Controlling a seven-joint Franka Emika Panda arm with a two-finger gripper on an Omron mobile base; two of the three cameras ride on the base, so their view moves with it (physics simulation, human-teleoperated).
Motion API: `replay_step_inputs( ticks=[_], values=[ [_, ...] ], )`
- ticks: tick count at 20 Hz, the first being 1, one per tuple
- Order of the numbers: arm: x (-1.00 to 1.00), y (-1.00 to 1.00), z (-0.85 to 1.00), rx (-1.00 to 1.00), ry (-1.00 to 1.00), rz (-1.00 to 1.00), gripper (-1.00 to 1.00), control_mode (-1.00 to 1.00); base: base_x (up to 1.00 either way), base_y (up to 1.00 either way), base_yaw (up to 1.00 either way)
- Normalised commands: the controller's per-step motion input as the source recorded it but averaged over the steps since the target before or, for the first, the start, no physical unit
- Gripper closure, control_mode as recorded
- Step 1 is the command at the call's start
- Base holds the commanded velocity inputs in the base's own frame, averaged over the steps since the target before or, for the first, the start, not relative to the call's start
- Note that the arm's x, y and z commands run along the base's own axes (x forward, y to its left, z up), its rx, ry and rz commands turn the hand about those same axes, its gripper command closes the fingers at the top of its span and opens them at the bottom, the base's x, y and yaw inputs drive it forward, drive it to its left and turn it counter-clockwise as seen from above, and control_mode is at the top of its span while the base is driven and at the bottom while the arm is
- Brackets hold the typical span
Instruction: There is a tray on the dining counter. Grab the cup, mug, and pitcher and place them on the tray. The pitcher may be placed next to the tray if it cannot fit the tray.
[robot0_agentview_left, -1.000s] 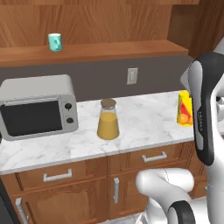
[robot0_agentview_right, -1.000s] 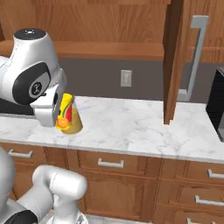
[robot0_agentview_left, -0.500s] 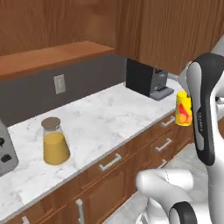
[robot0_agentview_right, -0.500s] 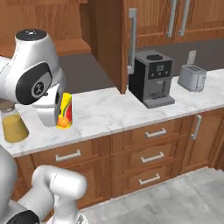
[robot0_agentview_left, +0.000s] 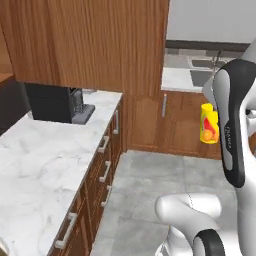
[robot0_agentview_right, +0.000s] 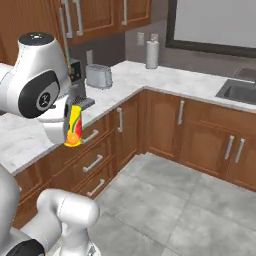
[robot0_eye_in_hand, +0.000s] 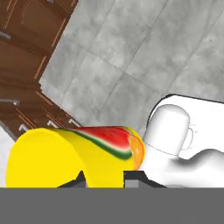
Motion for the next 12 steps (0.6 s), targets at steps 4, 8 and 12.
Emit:
replay_step_inputs(
  ticks=[4, 8, 12],
  values=[
    [0.0, 0.0, 0.0, 0.0, 0.0, 0.0, 1.0, 1.0, 0.0, 0.0, -1.0],
    [0.0, 0.0, 0.0, 0.0, 0.0, 0.0, 1.0, 1.0, 0.0, 0.0, -1.0],
    [0.0, 0.0, 0.0, 0.0, 0.0, 0.0, 1.0, 1.0, 0.0, 0.0, -1.0]
  ],
)
